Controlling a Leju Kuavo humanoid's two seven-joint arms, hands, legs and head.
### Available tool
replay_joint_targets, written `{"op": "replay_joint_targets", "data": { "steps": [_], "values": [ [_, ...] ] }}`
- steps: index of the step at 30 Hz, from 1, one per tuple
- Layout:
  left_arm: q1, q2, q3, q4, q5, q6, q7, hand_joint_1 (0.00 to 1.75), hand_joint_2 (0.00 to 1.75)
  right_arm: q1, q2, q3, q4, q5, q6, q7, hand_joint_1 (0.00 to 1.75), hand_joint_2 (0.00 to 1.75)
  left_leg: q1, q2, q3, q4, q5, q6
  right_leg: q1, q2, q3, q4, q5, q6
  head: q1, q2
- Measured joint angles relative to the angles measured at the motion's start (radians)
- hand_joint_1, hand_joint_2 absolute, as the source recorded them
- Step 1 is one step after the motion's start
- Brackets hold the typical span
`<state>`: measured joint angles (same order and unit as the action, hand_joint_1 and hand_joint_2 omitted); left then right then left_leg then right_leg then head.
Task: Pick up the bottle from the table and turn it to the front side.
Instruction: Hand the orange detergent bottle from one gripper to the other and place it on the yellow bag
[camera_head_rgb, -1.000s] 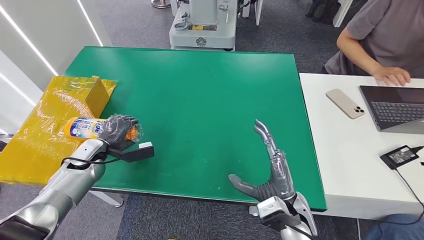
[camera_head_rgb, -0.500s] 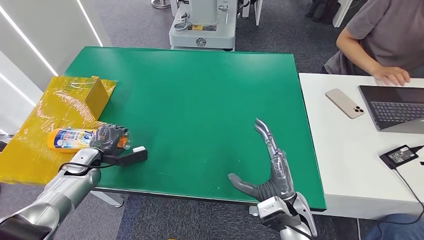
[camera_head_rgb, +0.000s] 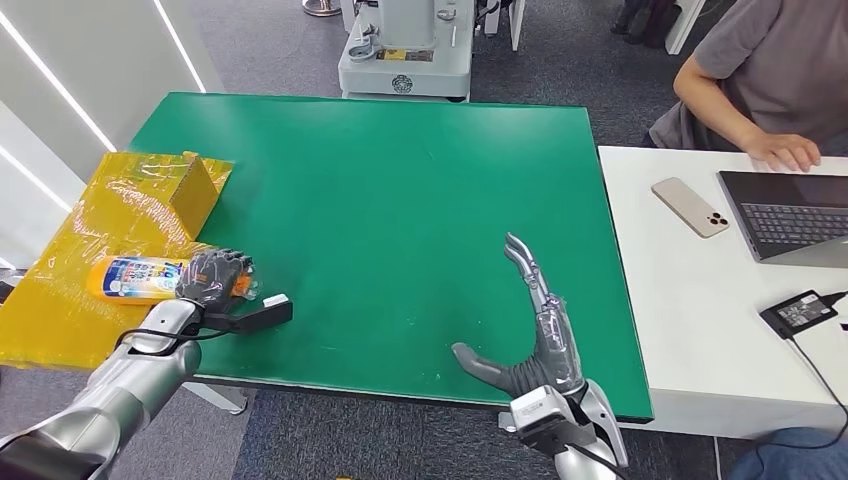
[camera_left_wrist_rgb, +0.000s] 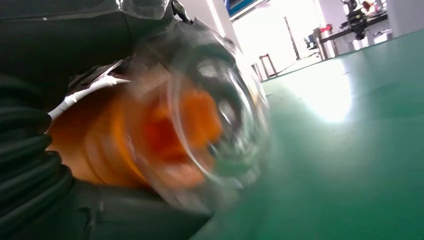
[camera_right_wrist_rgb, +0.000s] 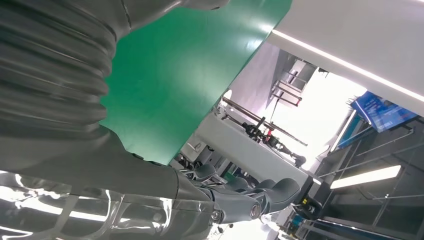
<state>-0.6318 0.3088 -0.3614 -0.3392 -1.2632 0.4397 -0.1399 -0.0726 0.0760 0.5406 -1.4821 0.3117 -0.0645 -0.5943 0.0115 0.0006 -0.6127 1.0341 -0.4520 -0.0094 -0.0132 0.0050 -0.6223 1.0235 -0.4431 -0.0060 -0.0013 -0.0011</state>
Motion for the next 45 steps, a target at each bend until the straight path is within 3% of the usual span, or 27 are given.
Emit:
{"op": "replay_joint_targets", "data": {
  "steps": [11, 16, 21, 27, 30, 33, 37, 45],
  "values": [
    [-0.006, -0.02, 0.014, 0.004, 0.003, -0.012, 0.008, 0.0, 1.75, -0.006, 0.004, 0.0, 0.008, 0.0, 0.013, -0.005, 0.0, 1.75, 0.0, 0.0, 0.0, 0.0, 0.0, 0.0, 0.0, 0.0, 0.0, 0.0, 0.0, 0.0, 0.0, 0.0],
    [0.009, -0.021, 0.039, 0.004, 0.04, 0.093, -0.048, 0.0, 1.75, -0.013, 0.005, 0.0, 0.018, -0.002, 0.022, -0.015, 0.0, 1.75, 0.0, 0.0, 0.0, 0.0, 0.0, 0.0, 0.0, 0.0, 0.0, 0.0, 0.0, 0.0, 0.0, 0.0],
    [0.043, -0.031, 0.12, -0.03, 0.137, 0.225, -0.192, 0.0, 1.75, -0.017, 0.006, 0.0, 0.026, -0.003, 0.031, -0.016, 0.0, 1.75, 0.0, 0.0, 0.0, 0.0, 0.0, 0.0, 0.0, 0.0, 0.0, 0.0, 0.0, 0.0, 0.0, 0.0],
    [0.112, -0.076, 0.31, -0.165, 0.234, 0.229, -0.431, 0.0, 1.75, -0.023, 0.006, 0.0, 0.035, -0.003, 0.031, -0.016, 0.0, 1.75, 0.0, 0.0, 0.0, 0.0, 0.0, 0.0, 0.0, 0.0, 0.0, 0.0, 0.0, 0.0, 0.0, 0.0],
    [0.16, -0.111, 0.383, -0.257, 0.436, 0.229, -0.54, 0.0, 1.75, -0.026, 0.007, 0.0, 0.04, -0.005, 0.031, -0.016, 0.0, 1.75, 0.0, 0.0, 0.0, 0.0, 0.0, 0.0, 0.0, 0.0, 0.0, 0.0, 0.0, 0.0, 0.0, 0.0],
    [0.222, -0.127, 0.369, -0.384, 0.711, 0.228, -0.555, 0.0, 1.75, -0.027, 0.007, 0.0, 0.044, -0.009, 0.03, -0.017, 0.0, 1.75, 0.0, 0.0, 0.0, 0.0, 0.0, 0.0, 0.0, 0.0, 0.0, 0.0, -0.001, 0.0, 0.0, 0.0],
    [0.305, -0.136, 0.306, -0.574, 0.958, 0.217, -0.557, 0.0, 1.75, -0.029, 0.007, 0.0, 0.049, -0.017, 0.027, -0.019, 0.0, 1.75, 0.0, -0.001, 0.0, 0.0, -0.001, 0.0, 0.0, -0.001, 0.0, 0.0, -0.001, 0.0, 0.0, 0.0],
    [0.377, -0.16, 0.18, -0.882, 1.15, 0.133, -0.557, 0.0, 1.75, -0.028, 0.006, 0.001, 0.056, -0.035, 0.01, -0.02, 0.0, 1.75, 0.0, -0.001, 0.0, 0.0, -0.001, 0.0, 0.0, -0.001, 0.0, -0.001, -0.001, 0.0, 0.0, 0.0]
  ]
}}
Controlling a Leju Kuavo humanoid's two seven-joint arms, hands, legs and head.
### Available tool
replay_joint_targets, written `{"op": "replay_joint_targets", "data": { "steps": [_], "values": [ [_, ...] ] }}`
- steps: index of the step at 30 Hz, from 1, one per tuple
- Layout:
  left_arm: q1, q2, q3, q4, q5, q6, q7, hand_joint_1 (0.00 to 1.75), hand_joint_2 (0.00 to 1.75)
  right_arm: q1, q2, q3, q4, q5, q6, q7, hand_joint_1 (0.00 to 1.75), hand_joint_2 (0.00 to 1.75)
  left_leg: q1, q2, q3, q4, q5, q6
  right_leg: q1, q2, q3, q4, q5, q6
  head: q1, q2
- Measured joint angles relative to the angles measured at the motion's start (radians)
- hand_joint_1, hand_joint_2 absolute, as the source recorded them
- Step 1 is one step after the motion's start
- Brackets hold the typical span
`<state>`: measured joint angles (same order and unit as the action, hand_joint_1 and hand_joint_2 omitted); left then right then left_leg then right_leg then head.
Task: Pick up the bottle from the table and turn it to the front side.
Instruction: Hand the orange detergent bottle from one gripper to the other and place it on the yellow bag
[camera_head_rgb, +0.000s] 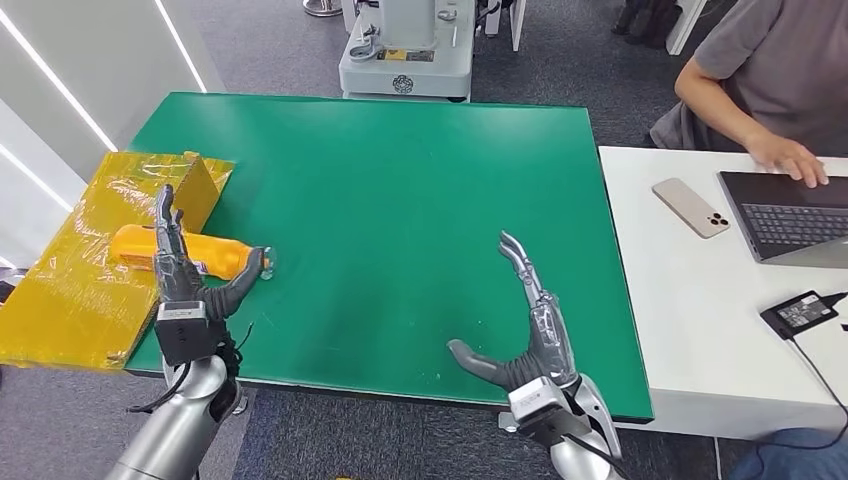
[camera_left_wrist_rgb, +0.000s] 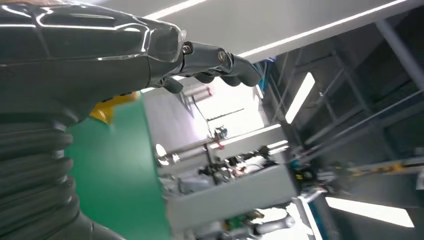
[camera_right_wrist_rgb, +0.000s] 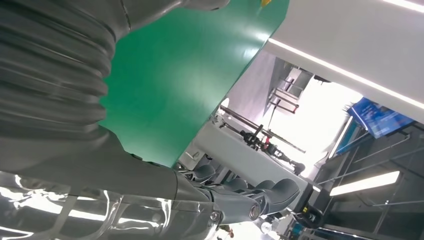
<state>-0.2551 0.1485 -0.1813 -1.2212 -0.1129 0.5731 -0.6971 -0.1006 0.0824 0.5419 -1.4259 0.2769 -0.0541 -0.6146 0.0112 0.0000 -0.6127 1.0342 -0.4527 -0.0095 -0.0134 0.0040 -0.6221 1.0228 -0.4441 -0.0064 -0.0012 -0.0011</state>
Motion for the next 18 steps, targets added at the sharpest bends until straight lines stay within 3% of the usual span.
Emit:
{"op": "replay_joint_targets", "data": {
  "steps": [4, 10, 18],
  "values": [
    [0.01, -0.043, -0.03, -0.1, 0.101, -0.128, 0.0, 0.0, 1.75, 0.001, 0.0, 0.003, 0.002, -0.01, -0.013, 0.0, 0.0, 1.75, 0.0, 0.0, 0.0, 0.0, 0.0, 0.0, 0.0, 0.0, 0.0, 0.0, 0.0, 0.0, 0.0, 0.0],
    [0.016, -0.163, -0.043, -0.164, 0.209, -0.322, 0.0, 0.0, 1.75, 0.002, 0.0, 0.01, 0.002, -0.025, -0.036, 0.001, 0.0, 1.75, 0.0, 0.0, 0.0, 0.0, 0.0, 0.0, 0.0, 0.0, 0.0, 0.0, 0.0, 0.0, 0.0, 0.0],
    [0.031, -0.281, -0.072, -0.169, 0.285, -0.398, 0.0, 0.0, 1.75, 0.002, 0.001, 0.019, 0.002, -0.038, -0.095, -0.008, 0.0, 1.75, 0.0, -0.001, 0.0, 0.0, 0.0, 0.0, 0.0, -0.001, 0.0, 0.0, 0.0, 0.0, 0.0, 0.0]
  ]
}}
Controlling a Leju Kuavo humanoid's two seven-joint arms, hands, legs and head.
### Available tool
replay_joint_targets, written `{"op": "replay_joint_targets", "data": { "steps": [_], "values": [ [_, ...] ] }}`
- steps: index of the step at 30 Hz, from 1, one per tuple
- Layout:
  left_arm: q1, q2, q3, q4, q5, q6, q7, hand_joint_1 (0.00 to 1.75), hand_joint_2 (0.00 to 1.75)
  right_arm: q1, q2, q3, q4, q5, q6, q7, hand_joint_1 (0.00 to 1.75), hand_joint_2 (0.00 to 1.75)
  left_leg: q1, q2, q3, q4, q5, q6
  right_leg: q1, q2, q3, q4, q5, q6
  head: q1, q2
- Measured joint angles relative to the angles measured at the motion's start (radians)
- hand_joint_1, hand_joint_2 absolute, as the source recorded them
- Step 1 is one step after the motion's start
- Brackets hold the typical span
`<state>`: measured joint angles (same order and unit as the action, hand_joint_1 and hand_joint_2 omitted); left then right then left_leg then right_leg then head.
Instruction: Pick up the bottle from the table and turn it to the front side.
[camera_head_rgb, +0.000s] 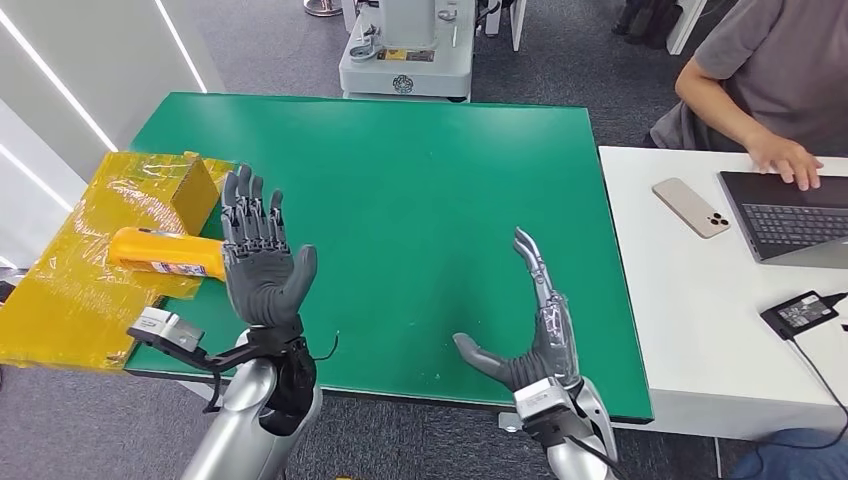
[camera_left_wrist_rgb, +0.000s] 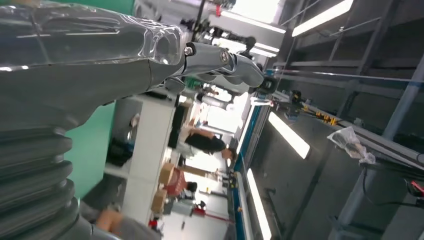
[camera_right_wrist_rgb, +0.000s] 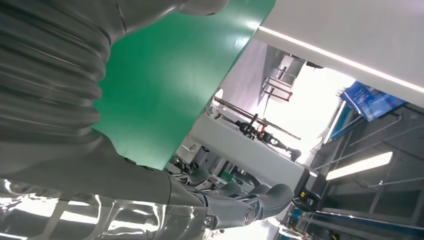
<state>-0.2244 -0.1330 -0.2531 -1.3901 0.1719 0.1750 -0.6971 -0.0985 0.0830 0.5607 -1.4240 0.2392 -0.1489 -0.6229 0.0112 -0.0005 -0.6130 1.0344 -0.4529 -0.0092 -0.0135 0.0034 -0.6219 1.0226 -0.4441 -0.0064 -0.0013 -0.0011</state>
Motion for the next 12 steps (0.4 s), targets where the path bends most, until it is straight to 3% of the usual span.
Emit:
{"op": "replay_joint_targets", "data": {
  "steps": [6, 12],
  "values": [
    [0.026, -0.046, -0.022, 0.0, -0.018, 0.032, 0.0, 0.0, 1.75, 0.002, 0.008, 0.001, -0.001, -0.01, -0.05, -0.008, 0.0, 1.75, 0.0, 0.0, 0.0, 0.0, 0.0, 0.0, 0.0, 0.0, 0.0, 0.0, 0.0, 0.0, 0.0, 0.0],
    [0.042, -0.052, -0.03, 0.0, -0.09, 0.078, 0.0, 0.0, 1.75, 0.024, 0.009, 0.001, -0.021, -0.041, -0.081, -0.008, 0.0, 1.75, 0.0, 0.0, 0.0, 0.0, 0.0, 0.0, 0.0, 0.0, 0.0, 0.0, 0.0, 0.0, 0.0, 0.0]
  ]
}}
